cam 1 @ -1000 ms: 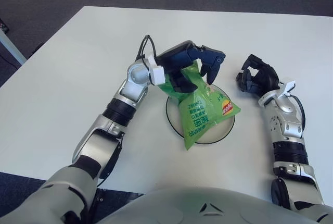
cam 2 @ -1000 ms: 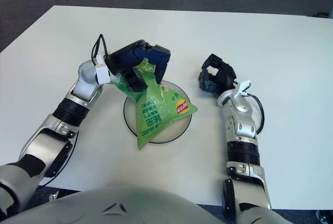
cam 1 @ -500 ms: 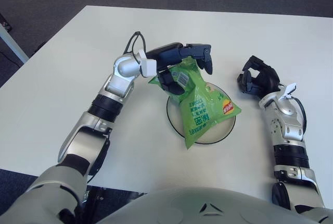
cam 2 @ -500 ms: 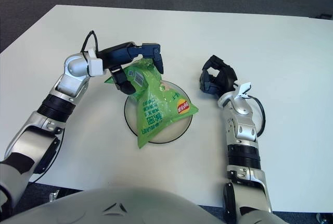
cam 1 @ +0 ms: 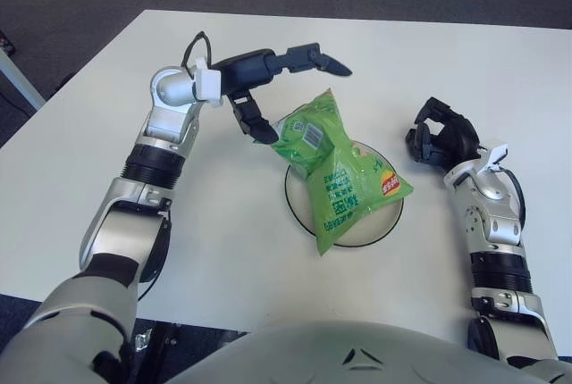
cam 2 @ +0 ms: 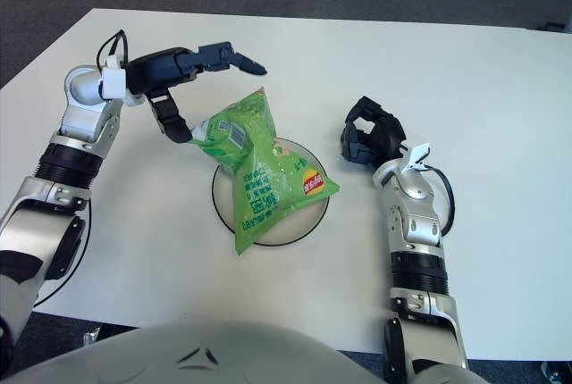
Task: Put the snack into the plate.
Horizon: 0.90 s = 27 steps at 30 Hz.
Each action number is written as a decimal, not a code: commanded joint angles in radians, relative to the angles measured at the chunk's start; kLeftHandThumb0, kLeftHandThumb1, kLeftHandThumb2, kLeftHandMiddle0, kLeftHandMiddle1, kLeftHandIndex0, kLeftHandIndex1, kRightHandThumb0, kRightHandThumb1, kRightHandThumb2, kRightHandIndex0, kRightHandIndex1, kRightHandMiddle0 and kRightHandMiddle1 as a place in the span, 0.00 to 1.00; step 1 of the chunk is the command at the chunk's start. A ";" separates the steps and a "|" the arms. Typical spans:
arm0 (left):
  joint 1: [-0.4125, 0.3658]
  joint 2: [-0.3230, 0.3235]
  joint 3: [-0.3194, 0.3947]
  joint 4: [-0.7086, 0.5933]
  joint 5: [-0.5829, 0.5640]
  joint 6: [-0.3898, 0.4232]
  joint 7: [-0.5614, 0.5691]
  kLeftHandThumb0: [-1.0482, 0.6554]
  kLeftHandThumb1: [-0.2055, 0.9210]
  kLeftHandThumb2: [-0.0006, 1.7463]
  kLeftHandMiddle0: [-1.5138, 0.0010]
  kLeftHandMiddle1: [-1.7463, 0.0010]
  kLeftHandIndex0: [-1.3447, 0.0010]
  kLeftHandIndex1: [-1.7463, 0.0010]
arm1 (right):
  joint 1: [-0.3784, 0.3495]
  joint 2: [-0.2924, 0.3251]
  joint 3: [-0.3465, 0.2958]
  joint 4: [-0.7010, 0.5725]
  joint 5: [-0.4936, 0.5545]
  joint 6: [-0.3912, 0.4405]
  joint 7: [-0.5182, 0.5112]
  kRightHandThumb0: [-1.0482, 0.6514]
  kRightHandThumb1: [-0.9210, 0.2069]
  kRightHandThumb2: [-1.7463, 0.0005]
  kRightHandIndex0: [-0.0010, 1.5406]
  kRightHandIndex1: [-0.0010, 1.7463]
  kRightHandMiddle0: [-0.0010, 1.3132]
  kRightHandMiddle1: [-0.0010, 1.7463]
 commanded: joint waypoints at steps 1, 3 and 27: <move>0.007 -0.012 0.049 -0.021 -0.023 0.006 0.034 0.10 0.79 0.33 0.97 0.82 1.00 0.75 | 0.044 0.009 0.011 0.033 -0.004 0.065 0.001 0.33 0.53 0.25 0.85 1.00 0.46 1.00; 0.002 -0.014 0.064 -0.015 -0.041 0.008 0.026 0.10 0.81 0.32 0.95 0.81 1.00 0.72 | 0.045 0.008 0.012 0.032 -0.004 0.066 0.003 0.34 0.53 0.25 0.85 1.00 0.46 1.00; -0.088 -0.088 0.308 0.358 -0.164 0.338 0.162 0.01 1.00 0.42 0.94 0.76 1.00 0.75 | 0.040 0.007 0.014 0.053 -0.007 0.062 0.008 0.34 0.52 0.26 0.84 1.00 0.46 1.00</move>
